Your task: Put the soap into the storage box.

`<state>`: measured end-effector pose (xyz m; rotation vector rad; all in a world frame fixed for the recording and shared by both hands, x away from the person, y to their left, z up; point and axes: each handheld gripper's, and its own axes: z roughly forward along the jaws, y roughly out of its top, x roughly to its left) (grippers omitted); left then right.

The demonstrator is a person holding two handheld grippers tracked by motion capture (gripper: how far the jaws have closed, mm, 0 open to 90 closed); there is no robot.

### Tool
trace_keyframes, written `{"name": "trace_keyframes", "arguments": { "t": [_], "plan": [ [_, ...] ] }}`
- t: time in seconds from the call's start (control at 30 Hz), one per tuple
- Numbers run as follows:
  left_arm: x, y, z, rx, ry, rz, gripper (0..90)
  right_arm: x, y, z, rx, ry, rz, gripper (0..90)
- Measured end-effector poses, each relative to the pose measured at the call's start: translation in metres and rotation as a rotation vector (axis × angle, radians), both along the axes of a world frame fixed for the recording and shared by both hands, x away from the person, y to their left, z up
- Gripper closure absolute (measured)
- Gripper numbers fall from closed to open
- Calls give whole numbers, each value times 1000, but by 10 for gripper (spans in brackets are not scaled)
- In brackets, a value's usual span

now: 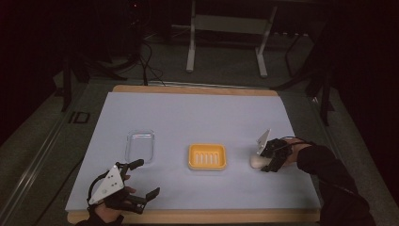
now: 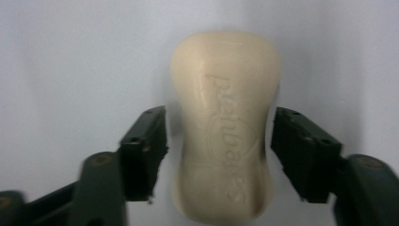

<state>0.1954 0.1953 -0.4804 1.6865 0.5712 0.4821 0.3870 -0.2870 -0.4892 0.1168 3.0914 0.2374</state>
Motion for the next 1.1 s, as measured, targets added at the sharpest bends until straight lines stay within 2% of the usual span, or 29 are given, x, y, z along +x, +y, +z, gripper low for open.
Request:
{"name": "trace_keyframes", "arguments": {
  "t": [0.17,0.27,0.4,0.47,0.7,0.73,0.83,0.87,1.0,1.03,1.1],
  "plan": [
    [0,0,0,-3,-1,-1,7,1,0,-5,-13,6,10,433],
    [0,0,0,-2,-3,-1,7,2,0,-8,-19,16,-6,434],
    [0,0,0,0,-3,-1,7,1,0,-8,-22,30,-20,479],
    [0,0,0,2,-2,-3,8,2,1,-8,-24,40,-43,487],
    [0,0,0,2,-3,-2,7,5,3,-6,-40,53,-55,492],
    [0,0,0,1,-2,-3,7,6,2,-3,-37,65,-70,493],
    [0,0,0,2,-3,-4,7,5,1,-1,-36,62,-73,493],
    [0,0,0,2,-2,-5,7,5,0,5,-36,53,-81,494],
    [-1,0,0,2,-4,-7,7,5,-2,11,-66,60,-91,494],
    [-1,0,0,1,-4,-7,8,5,-2,12,-67,49,-81,494],
    [-1,0,0,2,-4,-7,7,5,-2,16,-68,48,-95,494]
  ]
}}
